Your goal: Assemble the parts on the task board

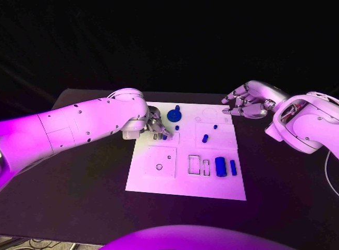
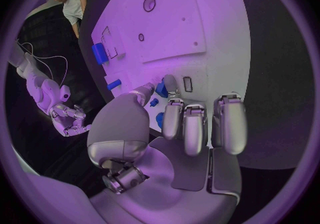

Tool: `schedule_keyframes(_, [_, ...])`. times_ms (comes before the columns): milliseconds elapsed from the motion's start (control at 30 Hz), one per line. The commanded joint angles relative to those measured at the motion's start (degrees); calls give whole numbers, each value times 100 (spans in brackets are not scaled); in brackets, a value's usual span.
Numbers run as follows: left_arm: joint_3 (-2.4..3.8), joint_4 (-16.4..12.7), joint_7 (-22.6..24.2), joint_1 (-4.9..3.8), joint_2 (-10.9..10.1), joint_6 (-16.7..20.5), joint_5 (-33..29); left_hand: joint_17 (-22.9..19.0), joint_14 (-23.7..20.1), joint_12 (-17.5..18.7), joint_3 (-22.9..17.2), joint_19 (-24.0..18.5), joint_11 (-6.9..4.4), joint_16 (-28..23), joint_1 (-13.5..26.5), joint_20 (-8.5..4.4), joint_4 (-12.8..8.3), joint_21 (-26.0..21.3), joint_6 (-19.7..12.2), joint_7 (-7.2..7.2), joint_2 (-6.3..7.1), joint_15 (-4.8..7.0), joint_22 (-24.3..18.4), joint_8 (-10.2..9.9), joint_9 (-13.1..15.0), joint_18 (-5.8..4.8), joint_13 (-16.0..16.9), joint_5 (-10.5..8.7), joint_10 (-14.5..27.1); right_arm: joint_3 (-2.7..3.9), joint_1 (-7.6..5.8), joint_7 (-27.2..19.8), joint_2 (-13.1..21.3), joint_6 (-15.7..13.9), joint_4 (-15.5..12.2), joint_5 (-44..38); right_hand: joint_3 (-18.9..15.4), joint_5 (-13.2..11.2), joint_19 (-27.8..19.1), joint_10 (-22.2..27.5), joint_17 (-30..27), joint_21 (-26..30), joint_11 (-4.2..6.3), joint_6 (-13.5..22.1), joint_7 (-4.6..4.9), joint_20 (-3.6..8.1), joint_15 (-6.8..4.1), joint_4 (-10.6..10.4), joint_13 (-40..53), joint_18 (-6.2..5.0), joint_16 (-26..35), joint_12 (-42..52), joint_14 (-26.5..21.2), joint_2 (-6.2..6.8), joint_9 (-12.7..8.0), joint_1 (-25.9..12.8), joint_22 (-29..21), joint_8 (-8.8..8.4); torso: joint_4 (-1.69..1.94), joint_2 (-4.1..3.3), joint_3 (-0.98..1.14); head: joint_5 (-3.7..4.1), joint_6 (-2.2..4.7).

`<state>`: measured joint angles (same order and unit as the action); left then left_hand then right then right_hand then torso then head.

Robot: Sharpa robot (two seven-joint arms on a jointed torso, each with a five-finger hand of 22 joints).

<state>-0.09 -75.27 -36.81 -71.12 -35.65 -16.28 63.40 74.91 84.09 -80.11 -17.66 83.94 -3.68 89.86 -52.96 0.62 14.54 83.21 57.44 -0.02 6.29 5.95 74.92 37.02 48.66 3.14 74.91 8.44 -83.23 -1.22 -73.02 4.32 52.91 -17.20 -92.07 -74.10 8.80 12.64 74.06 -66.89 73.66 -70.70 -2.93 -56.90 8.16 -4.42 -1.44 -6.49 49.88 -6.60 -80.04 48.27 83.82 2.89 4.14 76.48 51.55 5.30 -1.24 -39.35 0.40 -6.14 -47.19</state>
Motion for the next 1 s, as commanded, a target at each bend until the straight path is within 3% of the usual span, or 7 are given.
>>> schedule_keyframes(33, [42,-60,17,-4,-33,260,35,1509,591,-16,180,99,3,14,15,-53,89,29,34,-6,-6,49,592,-32,13,-78,288,-27,-33,0,5,-1,-3,38,4,-40,14,23,-38,43,-5,35,-8,40,7,-8,0,-25,-5,-50,27,-27,276,20,-10,53,-6,30,1,3,1,-3,-1])
schedule_keyframes(333, [163,-192,13,-93,-144,302,-16,1509,591,0,547,90,2,14,-26,-59,200,11,37,-7,-43,52,578,-55,36,-73,275,-78,-26,-1,6,-3,-2,40,9,-37,13,24,-46,50,-18,44,-8,42,7,-8,1,-28,-14,-52,36,-36,273,22,-10,52,-22,29,-4,0,0,-1,8])
schedule_keyframes(433, [241,-248,12,-128,-197,301,-56,1509,591,23,612,72,4,14,-27,-59,206,-15,32,-5,-56,51,546,-62,39,-65,249,-94,-10,-2,7,-5,0,41,11,-34,13,24,-46,50,-18,44,-8,42,7,-8,1,-28,-14,-52,36,-36,273,22,-10,52,-22,29,-1,-2,3,6,17])
schedule_keyframes(533, [304,-249,-4,-273,-260,193,-77,1509,591,169,696,-16,33,14,-219,-50,156,-133,-82,31,-135,37,396,-127,36,-27,84,-74,105,-2,7,-4,1,44,17,-31,13,24,-46,50,-18,44,-8,42,7,-8,1,-28,-14,-52,36,-36,273,22,-10,52,-22,29,-2,-2,3,13,24])
schedule_keyframes(733, [326,108,-19,-550,-208,-86,-89,1509,591,830,860,-202,249,14,-749,85,153,-395,-545,292,-293,-132,95,-673,-340,43,-653,-59,647,-3,7,6,7,39,19,-30,13,26,-45,49,-26,45,-9,46,8,-9,2,-33,-10,-52,43,-31,271,25,-11,52,-20,28,16,8,7,14,32])
schedule_keyframes(833, [320,345,-9,-609,-115,-163,-96,1509,591,921,940,-229,319,14,-918,148,160,-442,-579,363,-339,-197,52,-856,-546,58,-765,-57,726,-3,7,7,0,33,19,-29,13,26,-45,49,-26,45,-9,46,8,-9,2,-33,-10,-52,43,-31,271,25,-11,52,-20,28,11,-1,8,10,55])
schedule_keyframes(1000, [288,498,5,-642,-30,-276,-161,1509,591,858,1007,-193,309,14,-1050,174,174,-409,-407,345,-433,-196,107,-889,-686,50,-717,-52,664,-4,7,3,-14,35,26,-29,13,26,-45,49,-26,45,-9,46,8,-9,2,-33,-10,-52,43,-31,271,25,-11,52,-20,28,3,0,1,26,59])
